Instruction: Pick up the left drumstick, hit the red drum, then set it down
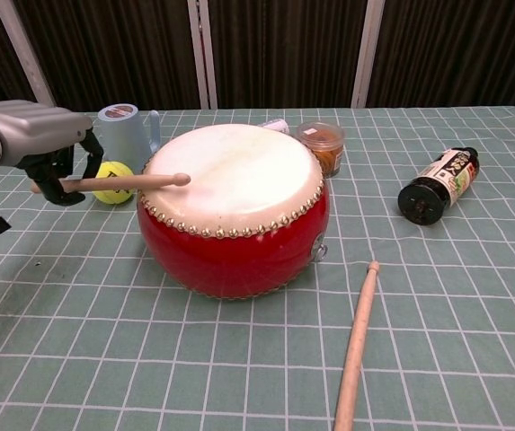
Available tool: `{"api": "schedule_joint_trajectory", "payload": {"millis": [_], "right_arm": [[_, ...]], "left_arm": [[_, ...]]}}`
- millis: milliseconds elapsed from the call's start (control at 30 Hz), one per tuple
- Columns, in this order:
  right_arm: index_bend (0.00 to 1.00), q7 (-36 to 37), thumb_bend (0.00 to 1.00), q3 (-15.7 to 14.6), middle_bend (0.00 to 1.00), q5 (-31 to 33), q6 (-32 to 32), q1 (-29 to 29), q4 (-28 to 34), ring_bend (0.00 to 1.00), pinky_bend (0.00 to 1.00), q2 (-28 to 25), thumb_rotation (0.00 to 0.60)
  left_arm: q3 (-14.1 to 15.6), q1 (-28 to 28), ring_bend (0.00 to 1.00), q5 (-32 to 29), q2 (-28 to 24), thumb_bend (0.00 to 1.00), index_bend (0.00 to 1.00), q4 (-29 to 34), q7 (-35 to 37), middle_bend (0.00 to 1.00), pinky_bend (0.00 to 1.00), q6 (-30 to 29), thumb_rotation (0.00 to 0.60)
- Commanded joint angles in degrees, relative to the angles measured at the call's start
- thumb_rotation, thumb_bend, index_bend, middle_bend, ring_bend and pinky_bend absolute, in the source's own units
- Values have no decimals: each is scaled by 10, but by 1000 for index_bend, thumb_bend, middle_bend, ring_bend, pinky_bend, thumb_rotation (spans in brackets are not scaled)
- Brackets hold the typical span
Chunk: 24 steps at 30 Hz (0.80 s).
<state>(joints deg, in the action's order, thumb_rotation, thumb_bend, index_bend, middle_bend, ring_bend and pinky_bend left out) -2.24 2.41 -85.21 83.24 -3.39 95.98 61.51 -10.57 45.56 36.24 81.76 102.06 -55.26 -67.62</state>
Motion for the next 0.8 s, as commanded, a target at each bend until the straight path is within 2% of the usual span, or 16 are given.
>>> {"api": "schedule_joint_trajectory", "payload": {"millis": [33, 167, 267, 433, 633, 800], "right_arm": [[0, 0, 301, 0, 0, 0, 0, 0, 0, 0, 0, 0, 600], [0, 1, 301, 0, 0, 0, 1, 1, 1, 0, 0, -1, 600], [0, 0, 301, 0, 0, 0, 1, 1, 2, 0, 0, -1, 600], [0, -2, 302, 0, 0, 1, 0, 1, 2, 0, 0, -1, 600], [0, -6, 301, -1, 0, 1, -5, -2, 3, 0, 0, 1, 600], [0, -9, 301, 0, 0, 3, -9, -4, 3, 0, 0, 2, 600]], "left_arm": [[-26, -13, 1000, 111, -34, 506, 739, 50, 94, 1000, 898, -22, 600], [-36, -35, 1000, 193, -48, 506, 738, 71, 168, 1000, 898, -54, 600], [-25, -54, 1000, 236, -62, 504, 736, 90, 199, 1000, 898, -70, 600], [19, -79, 996, 279, -82, 483, 720, 101, 205, 1000, 898, -72, 600], [79, -109, 929, 316, -79, 418, 698, 62, 231, 1000, 888, -53, 600], [104, -125, 895, 312, -59, 412, 692, 25, 245, 993, 875, -34, 600]]}}
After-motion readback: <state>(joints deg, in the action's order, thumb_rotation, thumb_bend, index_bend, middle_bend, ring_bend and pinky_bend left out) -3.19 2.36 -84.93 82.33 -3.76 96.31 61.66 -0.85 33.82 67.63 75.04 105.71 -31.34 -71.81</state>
